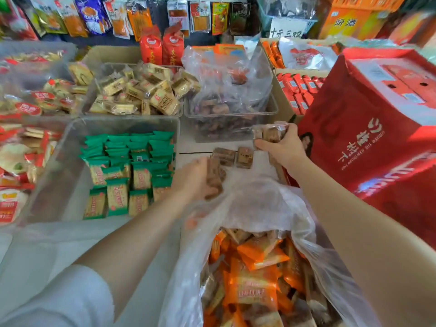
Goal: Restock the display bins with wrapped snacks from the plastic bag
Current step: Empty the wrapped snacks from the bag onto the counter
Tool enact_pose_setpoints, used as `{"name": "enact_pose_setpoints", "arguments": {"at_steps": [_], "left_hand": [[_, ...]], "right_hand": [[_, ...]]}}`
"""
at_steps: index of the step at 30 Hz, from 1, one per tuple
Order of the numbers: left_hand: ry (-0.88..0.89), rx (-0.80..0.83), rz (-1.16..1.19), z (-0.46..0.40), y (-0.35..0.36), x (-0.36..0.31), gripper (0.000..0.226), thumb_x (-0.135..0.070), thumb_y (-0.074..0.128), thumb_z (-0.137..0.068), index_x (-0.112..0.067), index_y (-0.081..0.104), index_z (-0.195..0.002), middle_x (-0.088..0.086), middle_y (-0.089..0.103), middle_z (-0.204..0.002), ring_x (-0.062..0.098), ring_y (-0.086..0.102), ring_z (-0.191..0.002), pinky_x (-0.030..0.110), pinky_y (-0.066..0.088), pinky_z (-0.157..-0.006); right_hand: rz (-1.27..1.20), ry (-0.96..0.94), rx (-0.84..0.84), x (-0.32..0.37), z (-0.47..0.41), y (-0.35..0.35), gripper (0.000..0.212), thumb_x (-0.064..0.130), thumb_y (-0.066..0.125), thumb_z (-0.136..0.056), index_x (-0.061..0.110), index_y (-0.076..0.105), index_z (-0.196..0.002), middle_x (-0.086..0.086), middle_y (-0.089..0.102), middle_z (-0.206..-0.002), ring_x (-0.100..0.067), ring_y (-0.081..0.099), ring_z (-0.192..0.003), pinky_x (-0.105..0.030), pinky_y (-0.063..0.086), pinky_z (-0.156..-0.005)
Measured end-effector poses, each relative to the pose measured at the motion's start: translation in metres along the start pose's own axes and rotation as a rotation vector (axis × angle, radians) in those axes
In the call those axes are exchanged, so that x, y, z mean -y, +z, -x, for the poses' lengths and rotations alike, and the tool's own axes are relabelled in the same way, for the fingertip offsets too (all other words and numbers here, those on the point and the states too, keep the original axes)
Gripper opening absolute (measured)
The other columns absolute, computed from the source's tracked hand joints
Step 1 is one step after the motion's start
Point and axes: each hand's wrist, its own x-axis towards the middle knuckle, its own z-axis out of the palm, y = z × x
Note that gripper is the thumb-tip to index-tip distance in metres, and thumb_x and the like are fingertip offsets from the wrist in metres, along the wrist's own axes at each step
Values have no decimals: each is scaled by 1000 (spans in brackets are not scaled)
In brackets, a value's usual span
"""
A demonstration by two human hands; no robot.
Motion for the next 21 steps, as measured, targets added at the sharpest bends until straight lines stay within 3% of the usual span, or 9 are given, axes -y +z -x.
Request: {"name": "enact_pose_setpoints", "arguments": {"at_steps": [2, 5, 8, 13, 16, 19, 21], "left_hand": [[106, 106, -227, -7, 28, 6, 67, -42, 67, -75, -13, 36, -128, 9, 51, -124, 29, 54, -108, 36, 47, -83], [186, 125, -309, -14, 51, 8, 59, -37, 60, -83, -14, 33, -130, 9, 47, -126, 29, 52, -109, 35, 42, -82], [118, 146, -276, -27, 59, 11, 57, -30, 62, -85, -13, 32, -130, 9, 45, -126, 29, 53, -108, 33, 40, -78], [-25, 214, -167, -45, 71, 19, 60, -36, 67, -82, -11, 34, -125, 12, 48, -125, 30, 53, -108, 38, 44, -82], [-55, 211, -222, -51, 66, 19, 71, -41, 70, -79, -11, 32, -130, 11, 48, -127, 29, 51, -111, 38, 44, -81], [-65, 193, -266, -51, 59, 20, 72, -37, 71, -79, -10, 30, -132, 12, 45, -129, 29, 49, -115, 39, 45, -83], [-58, 145, -319, -49, 57, 19, 63, -26, 68, -82, -10, 31, -131, 12, 44, -130, 30, 47, -117, 38, 44, -83]], "right_hand": [[142, 59, 92, -13, -25, 16, 74, 35, 82, -69, 11, 37, -123, -1, 53, -109, -19, 54, -93, -32, 47, -74], [423, 105, 264, -44, -43, 42, 77, 40, 82, -67, 10, 36, -121, -5, 53, -107, -25, 55, -96, -42, 50, -80], [555, 91, 329, -71, -46, 65, 80, 43, 84, -61, 10, 38, -118, -5, 55, -106, -27, 55, -98, -41, 50, -82], [670, 51, 365, -88, -50, 81, 84, 49, 79, -64, 10, 35, -125, -13, 53, -116, -32, 53, -105, -40, 47, -83], [725, -72, 375, -80, -48, 80, 96, 51, 77, -66, 9, 28, -137, -15, 53, -117, -33, 52, -106, -40, 46, -83], [868, -361, 452, -73, -41, 82, 79, 50, 71, -72, 15, 35, -133, -12, 55, -121, -31, 51, -107, -38, 42, -85], [939, -542, 546, -68, -34, 88, 74, 48, 68, -74, 19, 37, -134, -8, 50, -131, -29, 46, -117, -37, 35, -95]]}}
